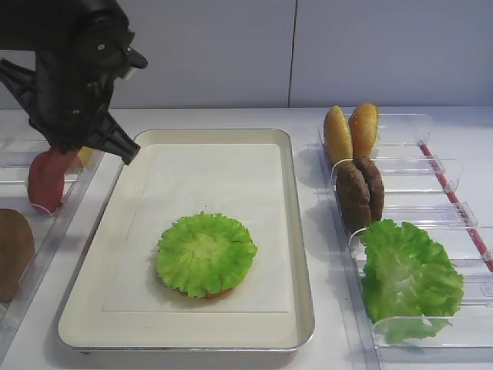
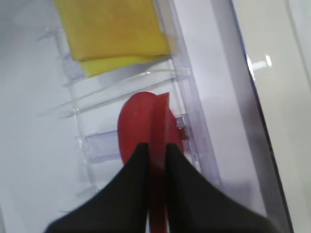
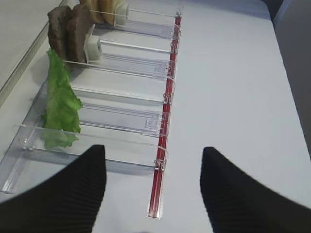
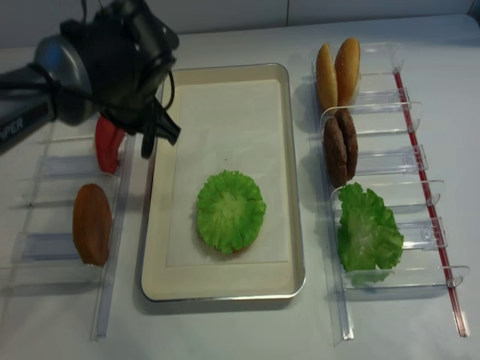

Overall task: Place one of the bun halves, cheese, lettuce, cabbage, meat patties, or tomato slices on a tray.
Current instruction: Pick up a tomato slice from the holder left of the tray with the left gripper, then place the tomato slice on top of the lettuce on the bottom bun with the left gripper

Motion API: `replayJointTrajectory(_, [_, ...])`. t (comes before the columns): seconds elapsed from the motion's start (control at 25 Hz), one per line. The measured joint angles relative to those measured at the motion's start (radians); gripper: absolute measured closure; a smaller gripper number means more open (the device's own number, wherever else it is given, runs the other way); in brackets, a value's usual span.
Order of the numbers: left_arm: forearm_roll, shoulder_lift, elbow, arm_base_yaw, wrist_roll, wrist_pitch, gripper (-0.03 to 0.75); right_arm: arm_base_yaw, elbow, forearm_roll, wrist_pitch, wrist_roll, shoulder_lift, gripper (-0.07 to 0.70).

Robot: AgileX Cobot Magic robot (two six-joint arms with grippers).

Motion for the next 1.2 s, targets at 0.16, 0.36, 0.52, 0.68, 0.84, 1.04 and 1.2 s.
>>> replayJointTrajectory(0.16, [-0.016, -0.012, -0.044, 0.0, 0.018, 0.041, 0.655, 0.0, 0.0, 0.0, 0.0, 0.0, 0.0, 0.183])
replayJointTrajectory(0.36, [-0.197, -0.097, -0.046, 0.0, 0.091, -0.032, 0.655, 0.0, 0.0, 0.0, 0.0, 0.0, 0.0, 0.184])
replayJointTrajectory(0.52, [-0.375, -0.156, -0.048, 0.0, 0.19, -0.078, 0.655, 0.0, 0.0, 0.0, 0.0, 0.0, 0.0, 0.184])
replayJointTrajectory(0.68, [-0.525, -0.176, -0.048, 0.0, 0.252, -0.084, 0.655, 0.0, 0.0, 0.0, 0.0, 0.0, 0.0, 0.184])
replayJointTrajectory(0.84, [-0.621, -0.176, -0.048, 0.0, 0.275, -0.099, 0.655, 0.0, 0.0, 0.0, 0.0, 0.0, 0.0, 0.184])
replayJointTrajectory(1.04, [-0.737, -0.176, -0.048, 0.013, 0.338, -0.113, 0.655, 0.0, 0.0, 0.0, 0.0, 0.0, 0.0, 0.184])
replayJointTrajectory(1.2, [-0.96, -0.178, -0.032, 0.096, 0.485, -0.12, 0.655, 0.0, 0.0, 0.0, 0.0, 0.0, 0.0, 0.184])
